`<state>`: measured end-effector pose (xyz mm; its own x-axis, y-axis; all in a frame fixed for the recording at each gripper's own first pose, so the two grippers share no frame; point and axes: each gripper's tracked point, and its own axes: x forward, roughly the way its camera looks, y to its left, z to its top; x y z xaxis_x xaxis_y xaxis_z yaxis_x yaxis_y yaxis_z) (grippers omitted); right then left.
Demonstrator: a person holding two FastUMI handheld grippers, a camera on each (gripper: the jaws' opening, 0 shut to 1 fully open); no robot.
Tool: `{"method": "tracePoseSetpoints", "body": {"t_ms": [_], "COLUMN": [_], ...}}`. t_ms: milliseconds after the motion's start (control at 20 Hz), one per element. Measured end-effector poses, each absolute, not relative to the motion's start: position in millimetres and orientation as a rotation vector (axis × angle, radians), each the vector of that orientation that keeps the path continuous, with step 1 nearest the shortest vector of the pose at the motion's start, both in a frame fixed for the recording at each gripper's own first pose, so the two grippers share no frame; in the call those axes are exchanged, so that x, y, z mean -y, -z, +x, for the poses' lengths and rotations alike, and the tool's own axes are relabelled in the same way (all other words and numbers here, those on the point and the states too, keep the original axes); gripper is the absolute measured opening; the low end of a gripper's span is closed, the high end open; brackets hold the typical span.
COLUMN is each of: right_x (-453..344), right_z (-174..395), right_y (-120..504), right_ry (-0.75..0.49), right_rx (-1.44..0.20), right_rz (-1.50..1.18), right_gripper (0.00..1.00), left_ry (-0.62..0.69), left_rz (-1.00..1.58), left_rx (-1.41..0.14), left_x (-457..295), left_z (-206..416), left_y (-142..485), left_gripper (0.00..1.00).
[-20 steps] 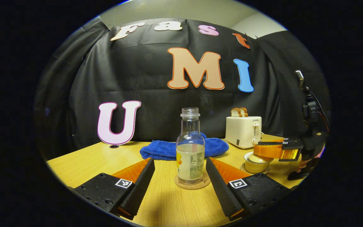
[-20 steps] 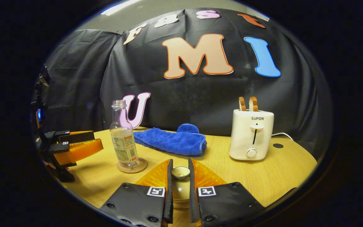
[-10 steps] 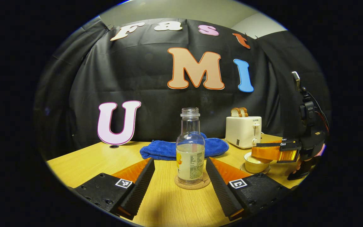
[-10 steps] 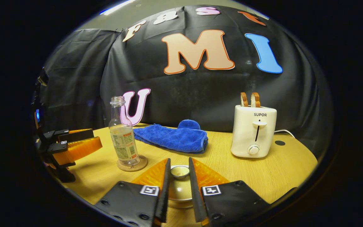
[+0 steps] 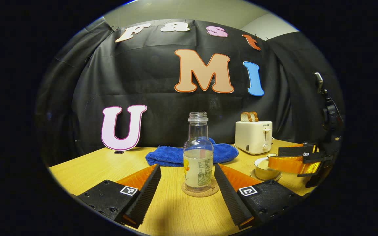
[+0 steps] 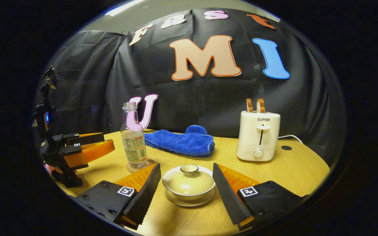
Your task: Open the teacup lid with one hand, grasp the water bottle and pour water into the teacup with the other hand; after pouring, place the water bottle on the coaster and then close the teacup lid.
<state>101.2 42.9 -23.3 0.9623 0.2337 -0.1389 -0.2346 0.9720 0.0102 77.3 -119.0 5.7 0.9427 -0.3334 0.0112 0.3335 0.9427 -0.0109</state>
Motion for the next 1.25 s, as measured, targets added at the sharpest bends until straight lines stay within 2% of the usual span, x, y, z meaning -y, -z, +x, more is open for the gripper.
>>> {"method": "tracePoseSetpoints", "body": {"t_ms": [150,300,500,550,850,900,950,1000,1050,1150,1200,1250], "right_x": [-35,-28,-21,-17,16,20,25,32,39,45,48,50], "right_z": [86,67,39,35,14,12,12,11,10,9,8,8], "right_y": [11,2,2,1,-3,-2,-2,-3,-3,-3,-4,-3], "right_ry": [-0.217,-0.194,-0.167,-0.144,0.004,0.028,0.057,0.092,0.127,0.170,0.184,0.196], "right_rx": [-0.067,-0.008,-0.010,-0.009,0.000,0.001,0.001,0.004,0.004,0.006,0.008,0.008], "right_rz": [0.009,0.008,0.008,0.007,0.001,0.001,-0.001,-0.002,-0.003,-0.005,-0.005,-0.006], "right_gripper": [1.00,0.95,0.99,0.95,0.95,0.99,0.95,0.99,0.96,0.99,0.95,0.99], "left_ry": [0.340,0.340,0.339,0.339,0.333,0.325,0.313,0.305,0.301,0.280,0.262,0.243], "left_rz": [-0.013,-0.012,-0.012,-0.012,-0.012,-0.010,-0.010,-0.011,-0.011,-0.011,-0.010,-0.010], "left_rx": [0.009,0.009,0.009,0.009,0.009,0.009,0.009,0.007,0.006,0.004,0.003,0.004], "left_x": [119,119,119,119,117,115,112,110,110,104,100,95], "left_z": [78,77,77,77,78,77,77,77,76,73,72,70], "left_y": [-6,-6,-6,-6,-6,-6,-5,-5,-5,-5,-5,-4], "left_gripper": [0.95,0.95,0.95,0.95,0.95,0.94,0.94,0.95,0.95,0.95,0.95,0.95]}}
